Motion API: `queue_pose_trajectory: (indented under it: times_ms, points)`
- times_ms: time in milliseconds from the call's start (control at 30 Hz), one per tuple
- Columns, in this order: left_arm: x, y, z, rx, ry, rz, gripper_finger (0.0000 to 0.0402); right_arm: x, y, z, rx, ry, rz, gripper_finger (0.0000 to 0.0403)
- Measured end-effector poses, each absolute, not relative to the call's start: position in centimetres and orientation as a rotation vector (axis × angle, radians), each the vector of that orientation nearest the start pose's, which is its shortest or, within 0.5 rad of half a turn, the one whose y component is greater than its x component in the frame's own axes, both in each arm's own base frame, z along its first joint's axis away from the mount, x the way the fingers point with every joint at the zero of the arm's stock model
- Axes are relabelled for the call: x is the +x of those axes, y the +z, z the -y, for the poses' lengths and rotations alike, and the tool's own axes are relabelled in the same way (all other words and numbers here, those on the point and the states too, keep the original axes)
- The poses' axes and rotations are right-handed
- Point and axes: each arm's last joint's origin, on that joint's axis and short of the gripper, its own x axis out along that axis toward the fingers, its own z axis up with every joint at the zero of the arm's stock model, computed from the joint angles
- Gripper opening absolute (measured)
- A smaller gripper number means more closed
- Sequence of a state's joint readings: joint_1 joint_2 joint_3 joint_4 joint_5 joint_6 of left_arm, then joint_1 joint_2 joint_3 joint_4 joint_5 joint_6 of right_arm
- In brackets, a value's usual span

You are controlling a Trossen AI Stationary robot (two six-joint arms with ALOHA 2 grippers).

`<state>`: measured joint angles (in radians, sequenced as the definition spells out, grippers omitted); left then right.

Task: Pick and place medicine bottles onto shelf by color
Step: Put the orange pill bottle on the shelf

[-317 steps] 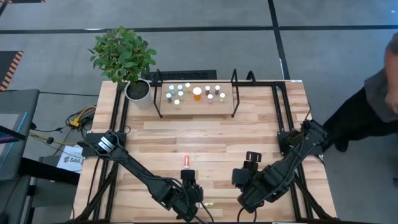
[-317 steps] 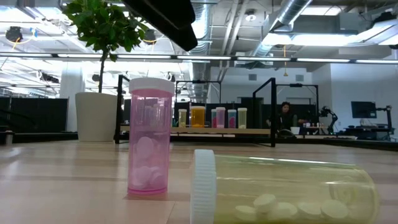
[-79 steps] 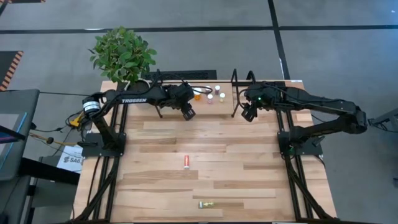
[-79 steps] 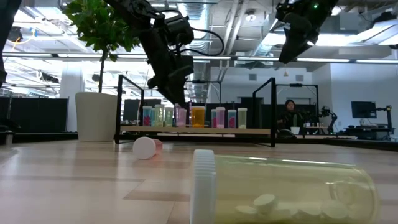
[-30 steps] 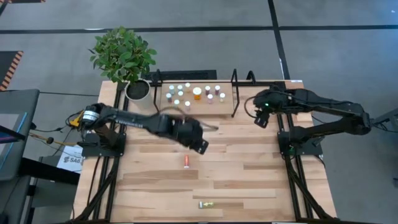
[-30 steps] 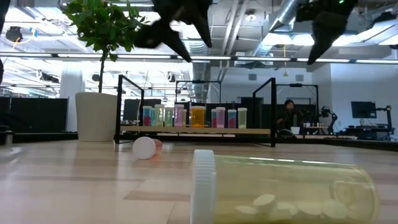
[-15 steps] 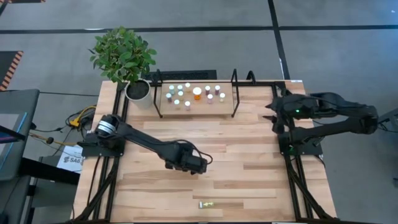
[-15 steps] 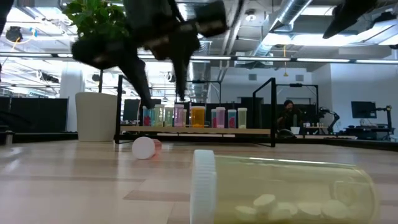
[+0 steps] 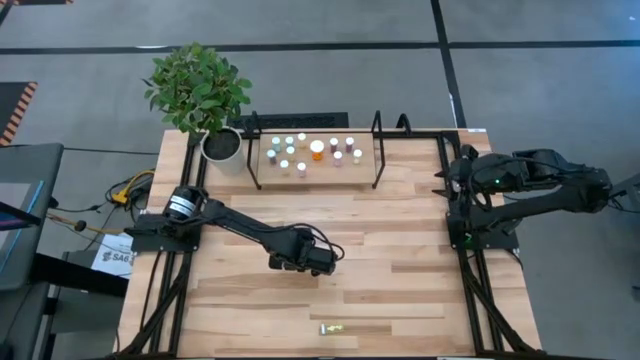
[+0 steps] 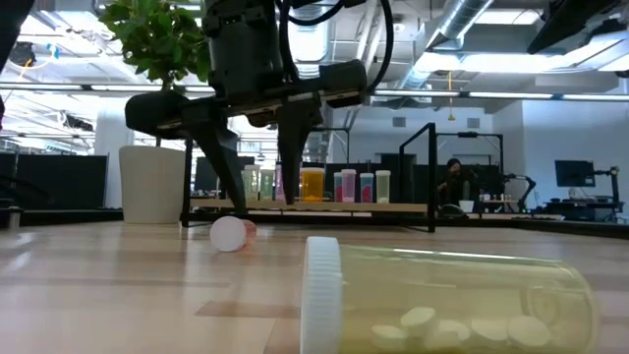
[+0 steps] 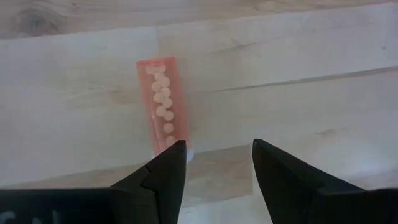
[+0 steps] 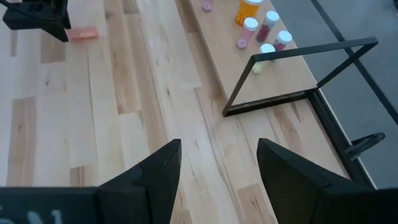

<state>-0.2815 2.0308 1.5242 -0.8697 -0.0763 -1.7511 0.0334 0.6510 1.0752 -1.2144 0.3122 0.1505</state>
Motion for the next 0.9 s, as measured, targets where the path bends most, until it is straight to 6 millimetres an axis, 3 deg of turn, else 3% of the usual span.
queue_pose_trajectory:
  times_ms: [200,433,900]
  points:
    - [37.4,17.8,11.3,-1.199,1.1,-1.131,0.0171,7.8,35.1,0.6,0.005,-0.323,-0.766,0.0234]
    - [37.5,16.7,11.3,-1.239,1.069,-1.098,0.0171,7.9,34.9,0.6,-0.003,-0.323,-0.798,0.0234]
    - [36.6,15.2,10.1,-1.19,1.152,-1.106,0.0169,7.5,34.5,0.6,-0.015,-0.326,-0.856,0.0234]
